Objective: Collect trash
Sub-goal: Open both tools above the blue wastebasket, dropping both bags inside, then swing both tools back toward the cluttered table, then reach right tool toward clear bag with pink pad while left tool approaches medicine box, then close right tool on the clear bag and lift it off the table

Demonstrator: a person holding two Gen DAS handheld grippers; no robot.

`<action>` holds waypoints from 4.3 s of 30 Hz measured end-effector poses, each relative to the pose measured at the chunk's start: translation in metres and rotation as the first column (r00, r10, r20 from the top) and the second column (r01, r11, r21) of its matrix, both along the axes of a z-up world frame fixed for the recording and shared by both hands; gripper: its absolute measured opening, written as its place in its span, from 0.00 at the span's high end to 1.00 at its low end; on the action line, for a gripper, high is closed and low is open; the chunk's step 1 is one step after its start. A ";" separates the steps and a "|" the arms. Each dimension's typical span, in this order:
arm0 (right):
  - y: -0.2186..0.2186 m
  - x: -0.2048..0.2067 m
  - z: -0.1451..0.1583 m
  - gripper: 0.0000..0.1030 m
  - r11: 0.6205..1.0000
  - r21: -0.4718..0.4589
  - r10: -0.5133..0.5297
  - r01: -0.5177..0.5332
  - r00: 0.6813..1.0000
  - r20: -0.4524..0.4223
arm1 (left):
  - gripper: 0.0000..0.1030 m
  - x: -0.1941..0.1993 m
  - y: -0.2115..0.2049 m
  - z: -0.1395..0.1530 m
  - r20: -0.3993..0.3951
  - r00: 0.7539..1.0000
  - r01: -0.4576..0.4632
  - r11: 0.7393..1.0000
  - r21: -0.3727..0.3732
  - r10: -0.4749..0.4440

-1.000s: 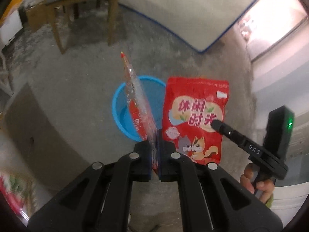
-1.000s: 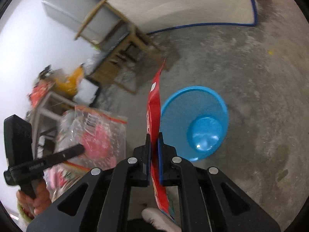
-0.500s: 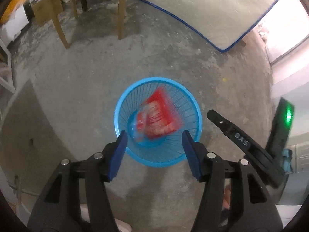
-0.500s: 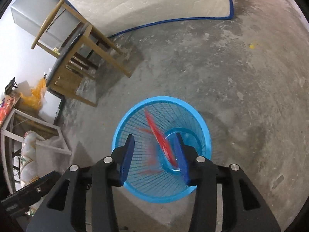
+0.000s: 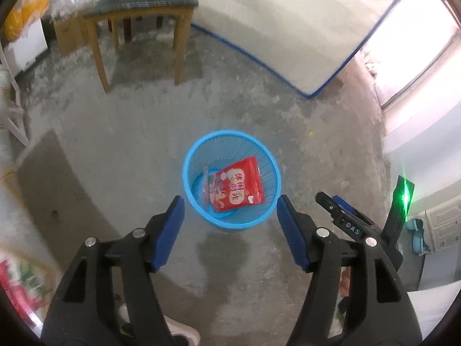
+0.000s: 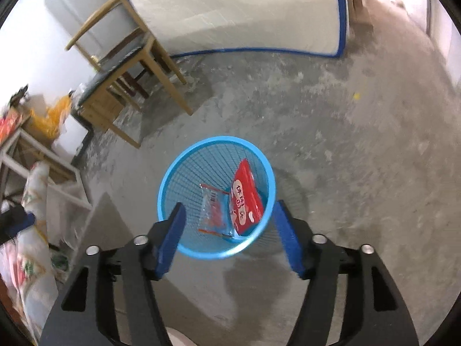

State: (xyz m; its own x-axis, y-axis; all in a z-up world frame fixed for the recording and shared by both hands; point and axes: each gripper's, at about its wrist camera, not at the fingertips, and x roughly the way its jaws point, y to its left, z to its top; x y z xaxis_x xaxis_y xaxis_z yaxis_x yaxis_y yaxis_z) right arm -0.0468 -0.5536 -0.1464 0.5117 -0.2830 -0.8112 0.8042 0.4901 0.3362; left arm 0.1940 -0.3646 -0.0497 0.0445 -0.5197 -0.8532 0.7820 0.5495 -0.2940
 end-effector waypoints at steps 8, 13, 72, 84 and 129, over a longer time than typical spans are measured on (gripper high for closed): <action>0.075 -0.015 0.088 0.06 0.973 -0.228 0.029 -0.034 0.999 -0.024 | 0.32 -0.026 0.137 0.076 0.097 0.990 -0.091 0.987 -0.129 0.104; 0.134 0.006 0.129 0.06 0.919 -0.369 0.111 -0.136 0.990 -0.090 | 0.28 -0.054 0.233 0.079 0.045 0.976 -0.206 0.969 -0.139 0.214; 0.444 0.150 0.132 0.40 0.250 -0.030 0.957 -0.968 0.242 0.159 | 0.18 -0.065 0.541 0.005 0.059 0.603 -0.796 0.605 -0.018 0.795; 0.453 0.232 0.198 0.15 0.219 -0.167 0.969 -0.961 0.194 0.153 | 0.24 -0.069 0.570 0.002 -0.016 0.590 -0.807 0.588 -0.049 0.808; 0.386 0.487 0.113 0.45 0.646 0.439 0.654 -0.624 0.750 0.104 | 0.40 -0.076 0.600 -0.001 -0.086 0.579 -0.814 0.568 -0.124 0.811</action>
